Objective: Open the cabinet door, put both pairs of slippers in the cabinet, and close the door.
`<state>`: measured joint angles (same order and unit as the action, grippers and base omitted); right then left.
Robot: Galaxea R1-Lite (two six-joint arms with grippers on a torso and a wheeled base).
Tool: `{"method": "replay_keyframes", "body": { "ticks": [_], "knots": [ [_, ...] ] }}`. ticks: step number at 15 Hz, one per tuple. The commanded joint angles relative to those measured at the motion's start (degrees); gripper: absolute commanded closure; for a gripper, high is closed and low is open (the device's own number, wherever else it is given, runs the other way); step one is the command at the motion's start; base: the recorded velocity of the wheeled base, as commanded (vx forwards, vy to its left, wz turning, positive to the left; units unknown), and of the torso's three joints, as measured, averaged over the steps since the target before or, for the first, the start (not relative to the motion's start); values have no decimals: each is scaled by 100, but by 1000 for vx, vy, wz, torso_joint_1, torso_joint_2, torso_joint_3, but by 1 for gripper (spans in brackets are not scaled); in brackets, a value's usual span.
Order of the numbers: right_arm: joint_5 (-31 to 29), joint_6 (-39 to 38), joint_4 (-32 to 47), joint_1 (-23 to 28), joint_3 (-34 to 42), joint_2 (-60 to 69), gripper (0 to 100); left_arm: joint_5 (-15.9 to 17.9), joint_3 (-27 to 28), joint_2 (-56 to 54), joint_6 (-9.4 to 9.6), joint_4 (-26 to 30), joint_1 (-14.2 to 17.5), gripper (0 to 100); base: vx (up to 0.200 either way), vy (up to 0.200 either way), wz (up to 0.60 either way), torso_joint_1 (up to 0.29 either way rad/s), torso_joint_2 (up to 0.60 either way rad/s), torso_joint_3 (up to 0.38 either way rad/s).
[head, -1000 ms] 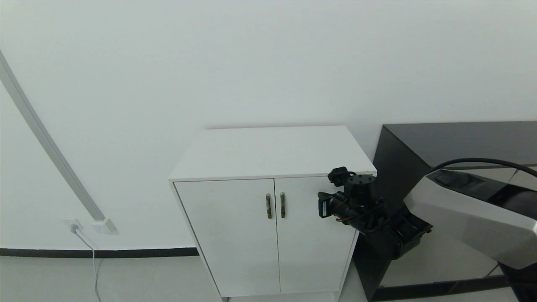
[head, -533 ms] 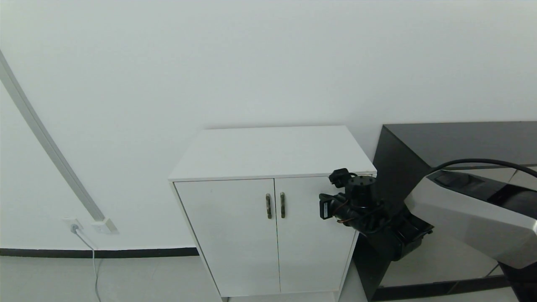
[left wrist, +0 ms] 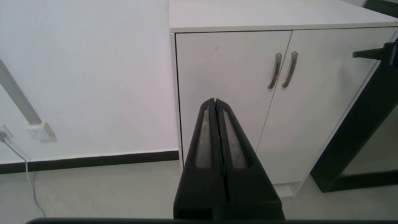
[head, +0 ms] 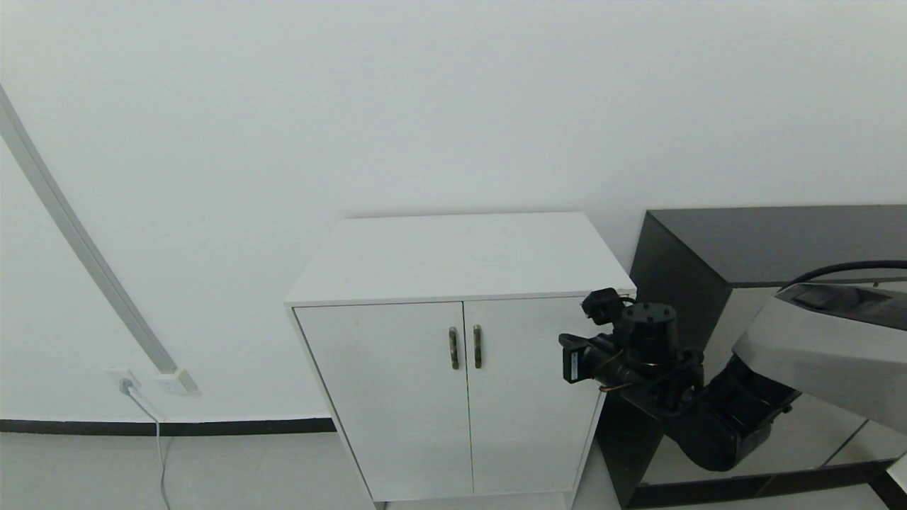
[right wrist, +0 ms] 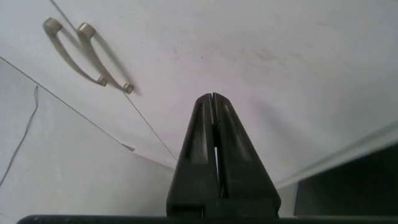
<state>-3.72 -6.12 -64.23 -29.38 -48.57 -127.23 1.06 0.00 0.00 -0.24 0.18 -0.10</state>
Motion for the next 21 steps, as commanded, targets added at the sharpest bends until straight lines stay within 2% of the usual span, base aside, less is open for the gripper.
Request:
{"method": "replay_keyframes", "body": {
  "ticks": [1,3,6,8,11,15,17,21],
  "knots": [
    [-138,6,-186,11,568,621,100,-1,0,9,-2,-1,1,100,0,0,0,0,0,0],
    [-481,-3,-362,11,1007,920,100,-1,0,9,-2,-1,1,100,0,0,0,0,0,0],
    [-639,6,-854,73,1798,1377,100,-1,0,9,-2,-1,1,100,0,0,0,0,0,0],
    [-788,-3,-1012,240,2572,1948,100,-1,0,0,-2,-1,1,100,0,0,0,0,0,0],
    [-1157,-38,-1074,706,3363,2677,100,-1,0,9,-2,-1,1,100,0,0,0,0,0,0],
    [-1157,-38,-1074,1540,4400,3477,100,-1,0,9,-2,-1,1,100,0,0,0,0,0,0],
    [-1096,-56,-1074,1778,4839,3864,100,-1,0,9,-2,-1,1,100,0,0,0,0,0,0],
    [-1087,-82,-177,1918,4857,4945,100,-1,9,9,-2,-1,1,100,0,0,0,0,0,0]
  ]
}}
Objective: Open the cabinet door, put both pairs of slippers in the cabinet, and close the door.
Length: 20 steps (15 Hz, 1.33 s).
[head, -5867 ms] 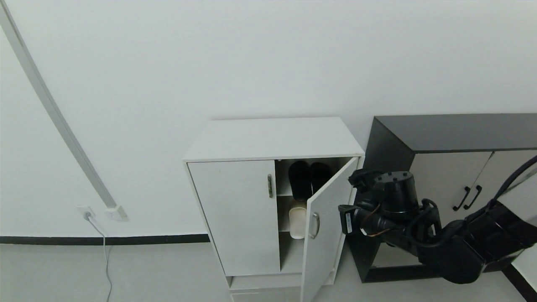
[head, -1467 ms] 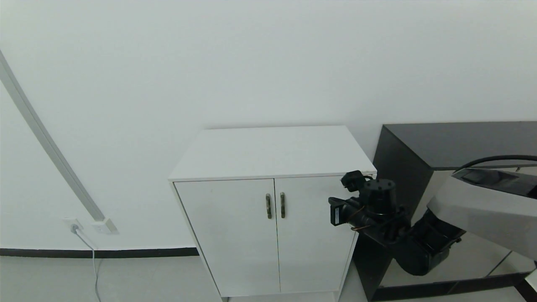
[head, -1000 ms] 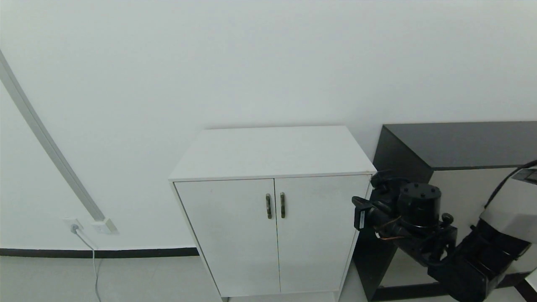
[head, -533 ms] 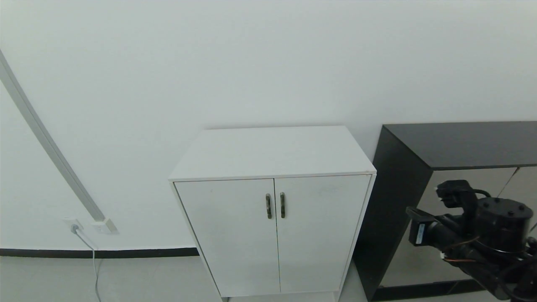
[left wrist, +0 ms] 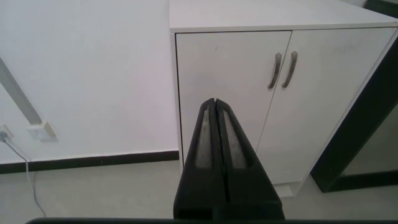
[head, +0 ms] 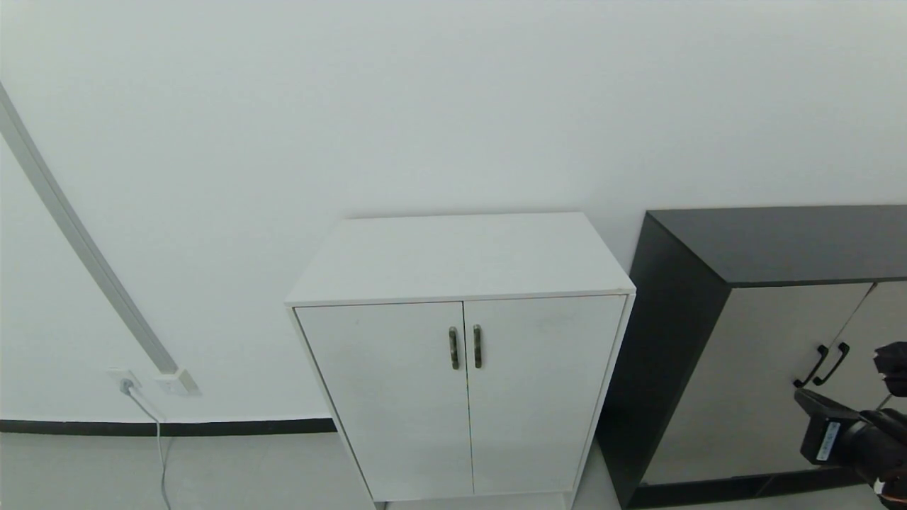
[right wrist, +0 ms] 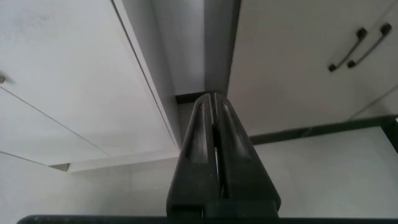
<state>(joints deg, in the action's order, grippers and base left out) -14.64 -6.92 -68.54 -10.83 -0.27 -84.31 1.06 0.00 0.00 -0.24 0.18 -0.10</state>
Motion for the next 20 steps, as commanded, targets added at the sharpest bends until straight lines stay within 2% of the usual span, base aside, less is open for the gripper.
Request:
{"method": "replay_keyframes", "body": {
  "ticks": [1,9,10,11,13,17,20],
  "knots": [
    [49,7,543,63,27,934,100,-1,0,9,-2,-1,1,100,0,0,0,0,0,0],
    [691,-19,3162,133,27,3149,100,-1,0,9,-11,-1,1,100,0,0,0,0,0,0],
    [708,-19,3215,133,27,3184,100,-1,0,0,-11,-1,1,100,0,0,0,0,0,0],
    [910,-19,3786,133,27,3702,100,-1,0,9,-2,-1,1,100,0,0,0,0,0,0],
    [981,-11,4076,133,27,4001,100,-1,0,9,-11,-1,1,100,0,0,0,0,0,0],
    [1359,42,5351,116,27,4942,100,-1,0,9,-11,-1,1,100,0,0,0,0,0,0],
    [1455,42,6010,89,27,5302,100,-1,0,9,-20,-1,1,100,0,0,0,0,0,0]
  ]
}}
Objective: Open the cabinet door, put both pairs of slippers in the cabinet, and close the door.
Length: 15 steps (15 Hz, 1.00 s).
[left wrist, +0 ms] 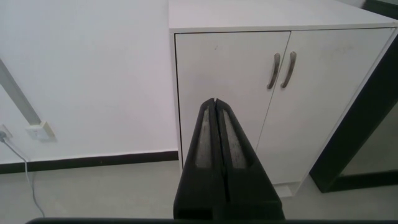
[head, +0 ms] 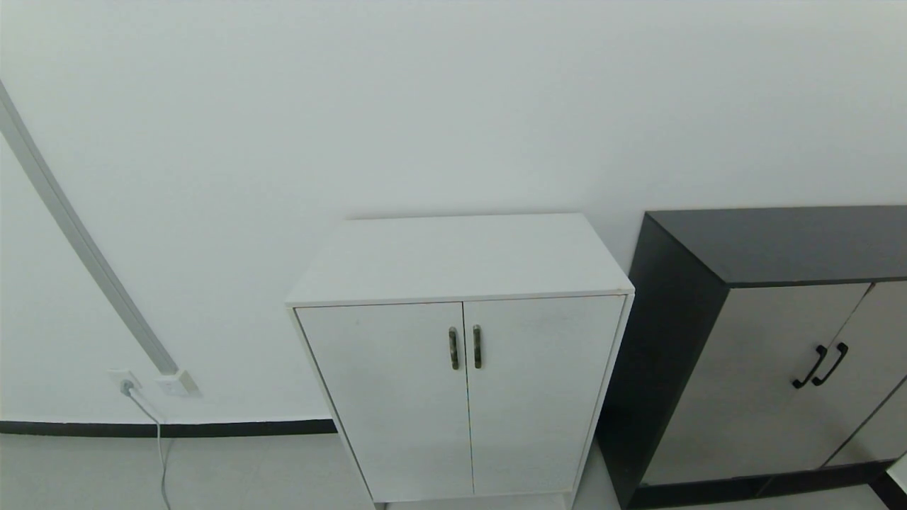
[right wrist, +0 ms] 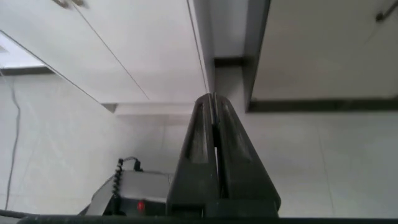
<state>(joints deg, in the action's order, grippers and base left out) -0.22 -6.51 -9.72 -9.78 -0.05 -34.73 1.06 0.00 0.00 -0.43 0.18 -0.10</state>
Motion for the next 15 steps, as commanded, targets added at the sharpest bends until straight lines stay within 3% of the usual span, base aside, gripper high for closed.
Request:
{"method": "replay_keyframes", "body": {
  "ticks": [1,3,7,11,15],
  "knots": [
    [13,1,189,-15,5,388,100,-1,0,9,-1,-1,1,100,0,0,0,0,0,0],
    [13,27,831,-121,-21,995,100,-1,0,9,-1,-1,1,100,0,0,0,0,0,0],
    [-22,124,936,-156,-65,1583,100,-1,0,9,-1,-1,1,100,0,0,0,0,0,0],
    [-4,862,998,-121,-13,2102,100,-1,9,9,-10,-1,1,100,0,0,0,0,0,0],
    [-4,827,998,609,-4,2278,100,-18,9,0,-19,-1,1,100,0,0,0,0,0,0]
  ]
}}
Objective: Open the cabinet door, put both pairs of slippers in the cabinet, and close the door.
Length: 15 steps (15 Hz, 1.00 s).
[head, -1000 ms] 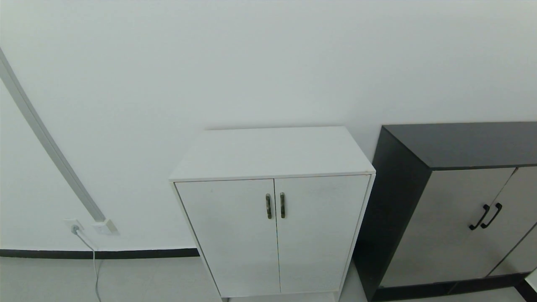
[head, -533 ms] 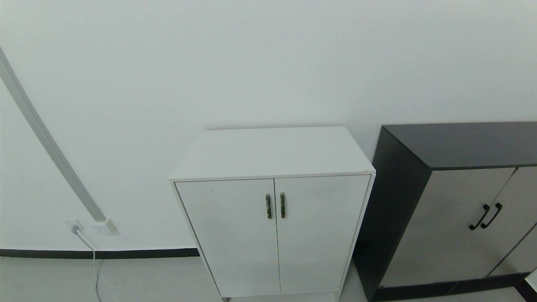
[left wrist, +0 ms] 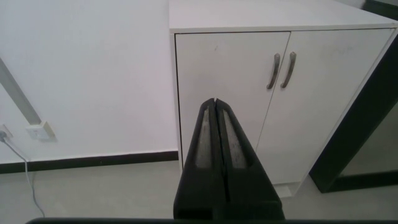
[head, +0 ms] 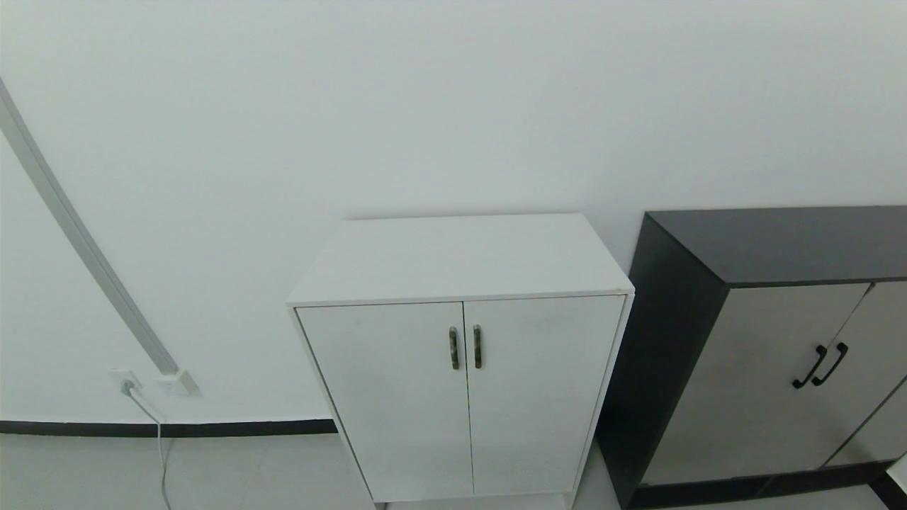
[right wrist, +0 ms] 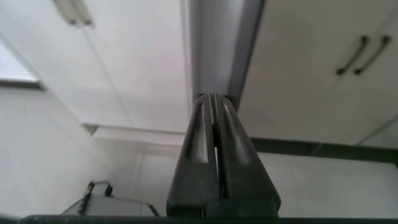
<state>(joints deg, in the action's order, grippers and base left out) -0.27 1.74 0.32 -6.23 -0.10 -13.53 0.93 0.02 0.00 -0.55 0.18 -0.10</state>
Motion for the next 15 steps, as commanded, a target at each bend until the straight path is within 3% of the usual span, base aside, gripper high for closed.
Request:
{"method": "replay_keyframes", "body": {
  "ticks": [1,7,10,15],
  "knots": [
    [0,1,-5,430,1,316,100,-14,-2,9,2,-1,1,100,0,0,0,0,0,0],
    [0,-16,-5,623,1,1353,100,-14,6,9,-7,-1,1,100,0,0,0,0,0,0],
    [-228,-623,-67,623,10,1344,100,-14,6,0,11,-1,1,100,0,0,0,0,0,0],
    [-307,-631,-76,623,10,1344,100,-14,-2,9,28,-1,1,100,0,0,0,0,0,0]
  ]
}}
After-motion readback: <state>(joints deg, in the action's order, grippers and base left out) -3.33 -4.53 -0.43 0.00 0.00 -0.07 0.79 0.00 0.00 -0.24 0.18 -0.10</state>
